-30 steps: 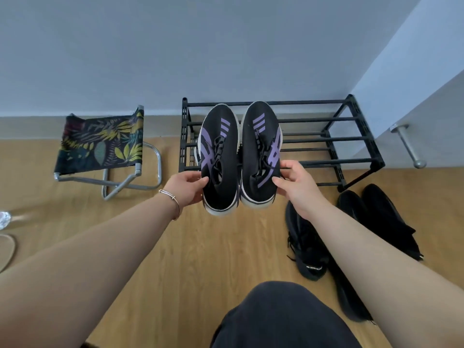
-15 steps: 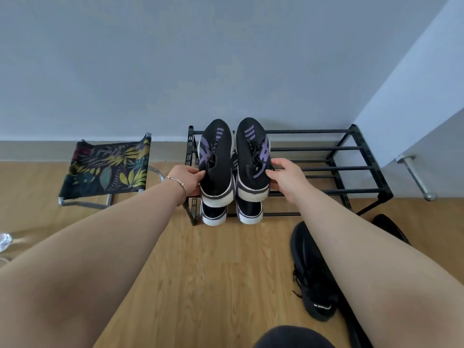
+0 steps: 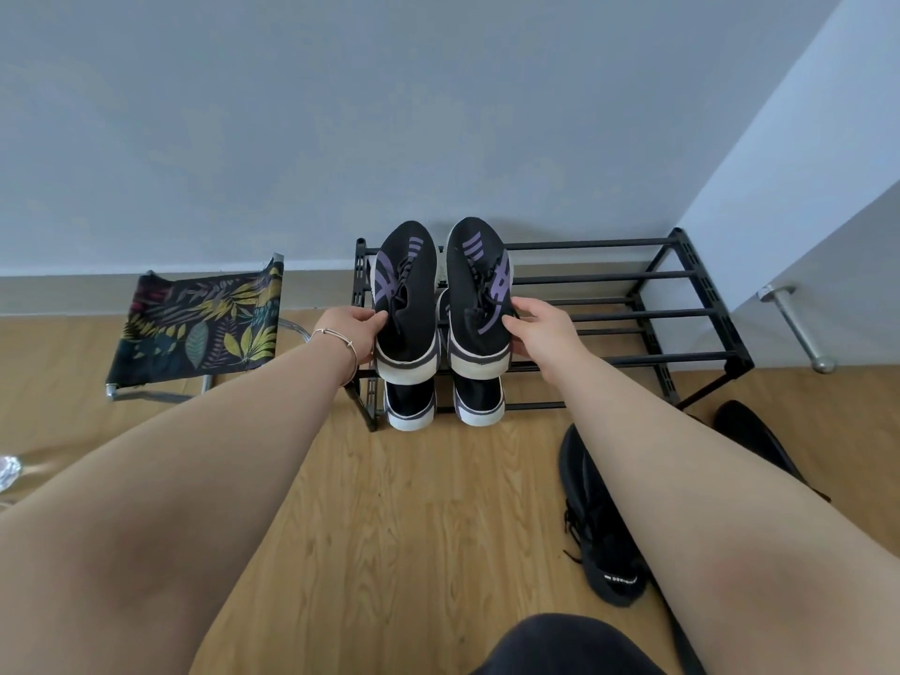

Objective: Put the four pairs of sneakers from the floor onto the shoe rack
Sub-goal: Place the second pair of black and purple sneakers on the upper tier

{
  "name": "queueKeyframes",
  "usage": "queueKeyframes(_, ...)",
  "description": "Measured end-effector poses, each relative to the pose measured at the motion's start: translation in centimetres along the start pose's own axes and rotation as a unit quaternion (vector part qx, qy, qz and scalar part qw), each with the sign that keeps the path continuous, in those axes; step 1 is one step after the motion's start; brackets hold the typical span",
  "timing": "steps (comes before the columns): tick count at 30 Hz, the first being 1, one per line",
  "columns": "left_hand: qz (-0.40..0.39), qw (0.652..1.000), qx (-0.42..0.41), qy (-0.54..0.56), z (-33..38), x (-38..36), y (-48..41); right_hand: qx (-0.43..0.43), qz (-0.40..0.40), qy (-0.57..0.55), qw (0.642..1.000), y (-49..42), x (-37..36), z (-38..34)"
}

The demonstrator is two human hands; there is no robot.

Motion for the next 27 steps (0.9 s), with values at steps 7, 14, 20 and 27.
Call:
queueKeyframes(7,0.024,0.999,-0.034,-0.024,0.0,0.3,-0.2,0.003,0.007,-0.005,1.0,-0.1,-0.7,-0.6)
queueKeyframes(14,0.06,0.974,-0.137,-0.167,2.0,0.8,1.0,0.043,0.017,0.078,0.996,0.8,-0.3,-1.5)
queueKeyframes(20,0.082,0.945,-0.231,-0.217,3.6,1.4,2.7,0.175,0.063,0.264,0.946,3.5,0.8,-3.7)
queueKeyframes(27,0.072,0.871,-0.39,-0.291,7.6,0.8,7.8,0.233,0.099,0.414,0.874,6.8,2.8,-4.8)
Point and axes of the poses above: each hand's wrist, its own y-axis away from the middle knuckle, its own x-axis out of the back of the hand, z = x × y, the point moved 10 cm from there along -y, towards the middle knuckle, and after that the axes turned 13 degrees about z, right-handed, at the moved point
